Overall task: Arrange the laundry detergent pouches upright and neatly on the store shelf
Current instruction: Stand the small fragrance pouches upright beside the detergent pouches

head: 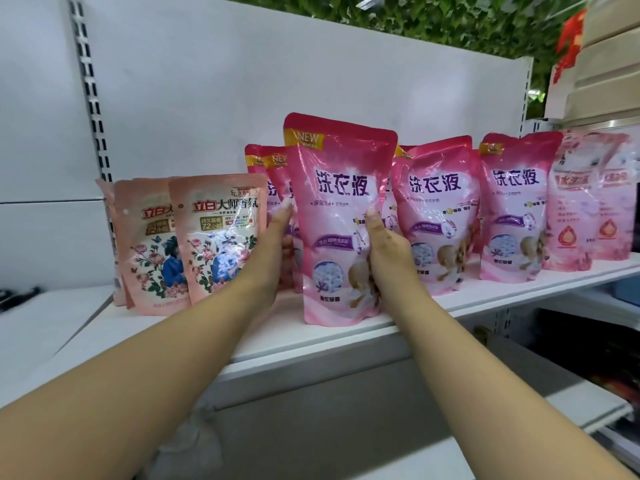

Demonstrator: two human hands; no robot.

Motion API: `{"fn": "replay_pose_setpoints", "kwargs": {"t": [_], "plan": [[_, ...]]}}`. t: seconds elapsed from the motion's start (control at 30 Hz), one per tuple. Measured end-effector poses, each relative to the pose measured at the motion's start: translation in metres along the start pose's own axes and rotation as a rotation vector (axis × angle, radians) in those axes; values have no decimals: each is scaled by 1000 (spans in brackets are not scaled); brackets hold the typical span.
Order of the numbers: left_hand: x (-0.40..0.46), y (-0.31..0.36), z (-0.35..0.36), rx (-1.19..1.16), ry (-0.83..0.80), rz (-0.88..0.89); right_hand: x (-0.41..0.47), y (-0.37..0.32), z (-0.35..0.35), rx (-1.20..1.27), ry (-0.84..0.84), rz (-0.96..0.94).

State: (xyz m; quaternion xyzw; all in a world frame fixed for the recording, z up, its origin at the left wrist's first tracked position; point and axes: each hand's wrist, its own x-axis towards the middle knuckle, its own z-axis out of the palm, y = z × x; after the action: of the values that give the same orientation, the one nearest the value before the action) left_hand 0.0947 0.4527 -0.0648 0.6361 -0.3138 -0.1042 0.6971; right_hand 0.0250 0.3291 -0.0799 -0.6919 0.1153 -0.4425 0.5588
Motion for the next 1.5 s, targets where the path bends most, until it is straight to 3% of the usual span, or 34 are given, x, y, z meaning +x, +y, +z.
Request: {"fn": "replay_pose_setpoints", "kwargs": {"t": [0.1,0.27,0.37,0.5,0.6,0.7,0.83,1.0,1.17,1.33,1.5], "plan": [[1,-1,4,48,19,8,2,4,-2,67,5,7],[8,0,-4,-65,151,3,4,6,-2,52,63,-59],[15,-3,-8,-78,177,-51,5,2,-1,77,-10,-56],[24,-9,-11,-98,67,-153,4,5,-2,263,-154,-12],[24,-7,-11,-101,-10,-177,5,9,-2,160,-256,15],[23,-8,-7,-85,-90,-186,8,9,-1,142,-230,33],[14,-4,-1,-3,-30,-190,7,8,1,126,-190,22],[33,-25,-3,219,10,-112,6,6,0,123,-150,41],[14,-11,-8,0,-90,-87,6,9,0,110,-119,17],[0,-2,-5,2,-87,-8,6,8,2,180,-16,-41],[-4,-9,-7,255,-74,332,4,9,-2,124,-19,-81]]}}
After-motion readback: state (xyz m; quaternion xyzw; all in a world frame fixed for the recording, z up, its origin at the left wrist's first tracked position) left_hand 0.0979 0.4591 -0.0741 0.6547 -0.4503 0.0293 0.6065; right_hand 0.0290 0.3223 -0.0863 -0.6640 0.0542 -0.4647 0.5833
